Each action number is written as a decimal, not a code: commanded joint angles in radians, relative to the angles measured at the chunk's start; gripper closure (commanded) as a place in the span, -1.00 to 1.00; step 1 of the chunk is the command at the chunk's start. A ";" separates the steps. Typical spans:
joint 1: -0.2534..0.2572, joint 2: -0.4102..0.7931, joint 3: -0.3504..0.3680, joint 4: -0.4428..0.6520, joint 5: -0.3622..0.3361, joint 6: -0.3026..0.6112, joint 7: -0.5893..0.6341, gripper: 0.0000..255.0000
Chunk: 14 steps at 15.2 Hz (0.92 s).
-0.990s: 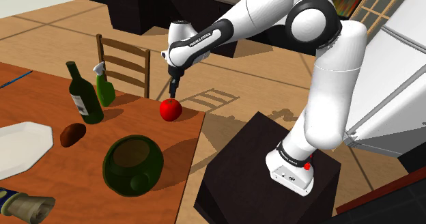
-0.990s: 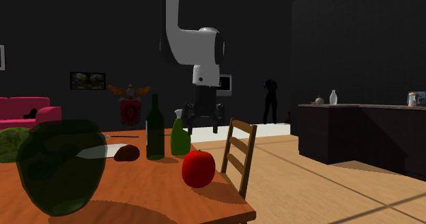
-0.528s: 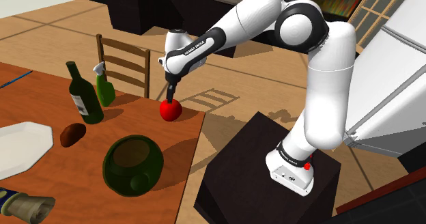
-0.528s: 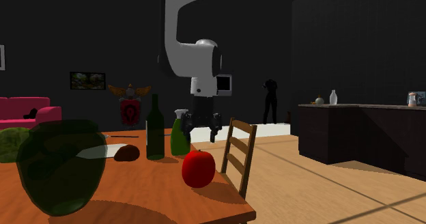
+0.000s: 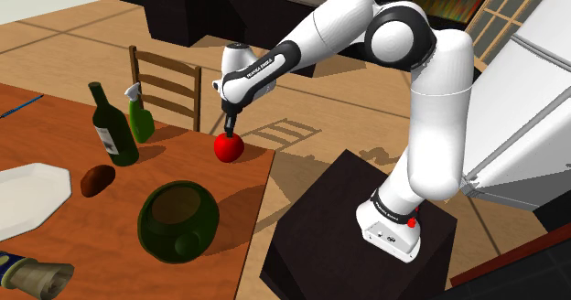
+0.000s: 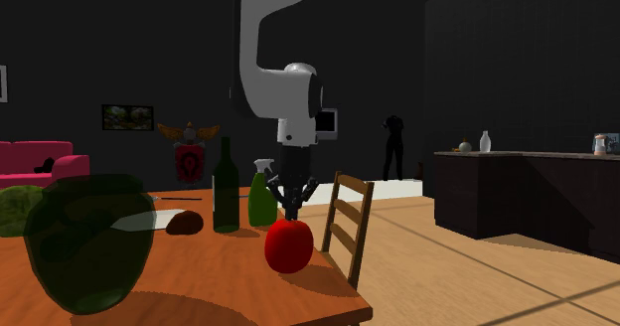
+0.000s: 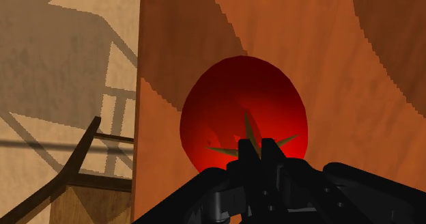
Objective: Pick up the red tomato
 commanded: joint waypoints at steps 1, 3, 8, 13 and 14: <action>0.000 0.000 0.000 0.000 0.000 0.000 0.000 1.00; 0.000 0.000 0.000 0.000 0.000 0.000 0.000 1.00; 0.000 -0.027 -0.001 0.003 -0.001 -0.030 0.002 1.00; 0.000 -0.073 -0.001 0.009 -0.003 -0.082 0.006 1.00; 0.000 -0.081 -0.001 0.011 -0.003 -0.093 0.007 1.00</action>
